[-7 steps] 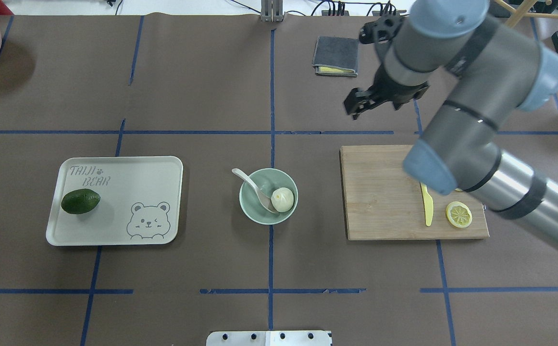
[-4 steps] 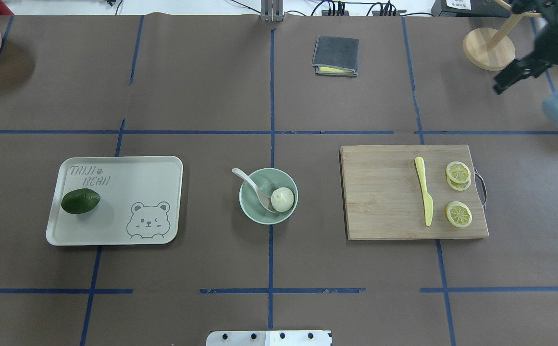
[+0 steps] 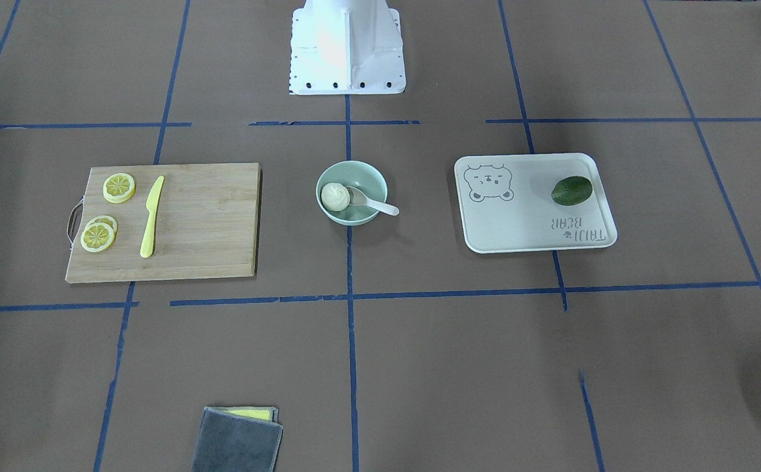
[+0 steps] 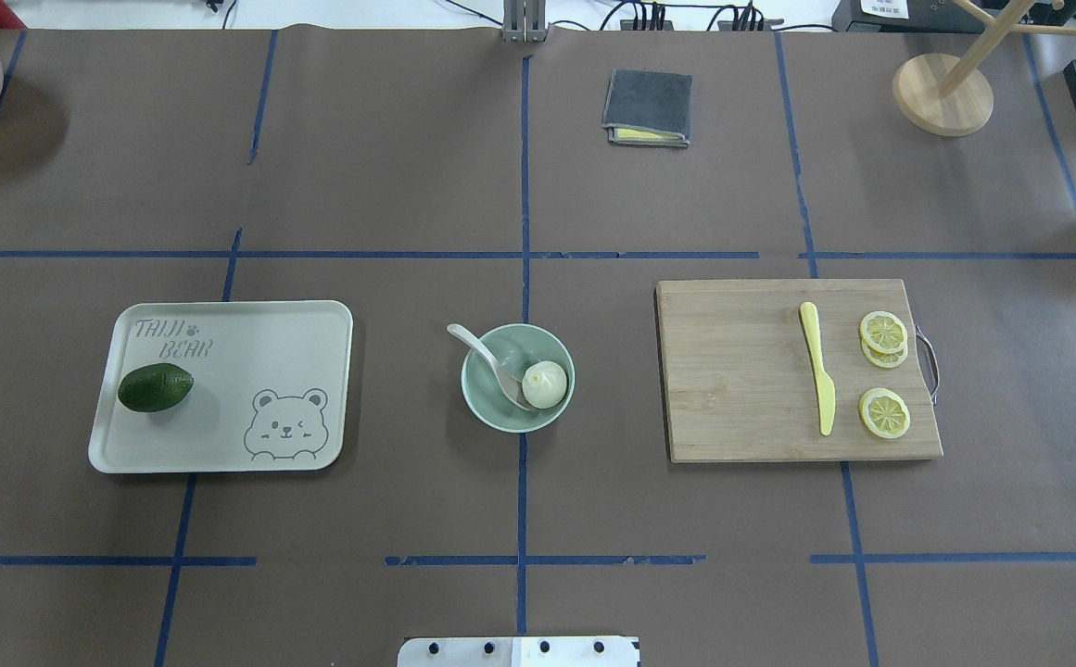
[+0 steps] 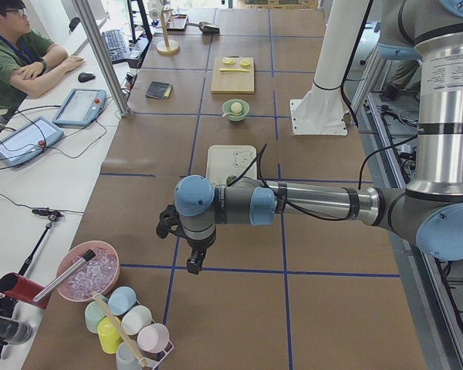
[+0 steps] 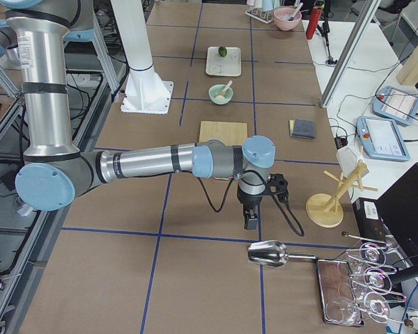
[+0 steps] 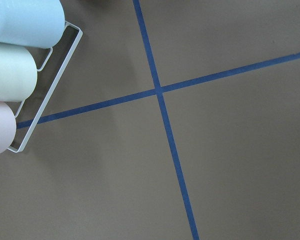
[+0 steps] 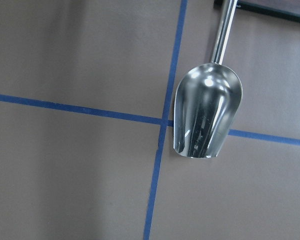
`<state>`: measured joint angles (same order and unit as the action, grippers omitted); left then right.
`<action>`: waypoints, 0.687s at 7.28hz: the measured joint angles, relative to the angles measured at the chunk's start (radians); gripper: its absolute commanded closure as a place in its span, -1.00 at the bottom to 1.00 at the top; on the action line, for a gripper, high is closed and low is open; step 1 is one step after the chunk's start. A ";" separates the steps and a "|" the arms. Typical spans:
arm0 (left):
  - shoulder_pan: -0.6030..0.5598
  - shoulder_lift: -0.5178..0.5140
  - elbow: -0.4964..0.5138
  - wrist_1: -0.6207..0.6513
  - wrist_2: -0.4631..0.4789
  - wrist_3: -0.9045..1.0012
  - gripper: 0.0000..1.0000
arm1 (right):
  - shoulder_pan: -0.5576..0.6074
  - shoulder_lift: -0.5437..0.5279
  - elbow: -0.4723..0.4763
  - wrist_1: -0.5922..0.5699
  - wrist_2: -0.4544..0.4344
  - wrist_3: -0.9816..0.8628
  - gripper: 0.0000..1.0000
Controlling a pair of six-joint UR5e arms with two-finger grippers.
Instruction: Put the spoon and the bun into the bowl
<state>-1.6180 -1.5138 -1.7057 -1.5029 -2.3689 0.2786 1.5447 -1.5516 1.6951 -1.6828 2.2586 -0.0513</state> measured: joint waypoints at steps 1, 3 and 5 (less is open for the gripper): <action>0.000 0.003 -0.002 0.000 0.000 0.000 -1.00 | 0.009 -0.019 -0.011 0.001 0.011 -0.001 -1.00; 0.000 0.005 -0.001 0.000 0.001 -0.001 -1.00 | 0.013 -0.034 -0.022 0.003 0.017 -0.001 -1.00; 0.000 0.006 -0.001 0.000 0.001 -0.001 -1.00 | 0.013 -0.036 -0.028 0.003 0.018 0.000 -1.00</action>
<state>-1.6183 -1.5080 -1.7068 -1.5033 -2.3683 0.2777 1.5582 -1.5873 1.6668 -1.6797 2.2764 -0.0512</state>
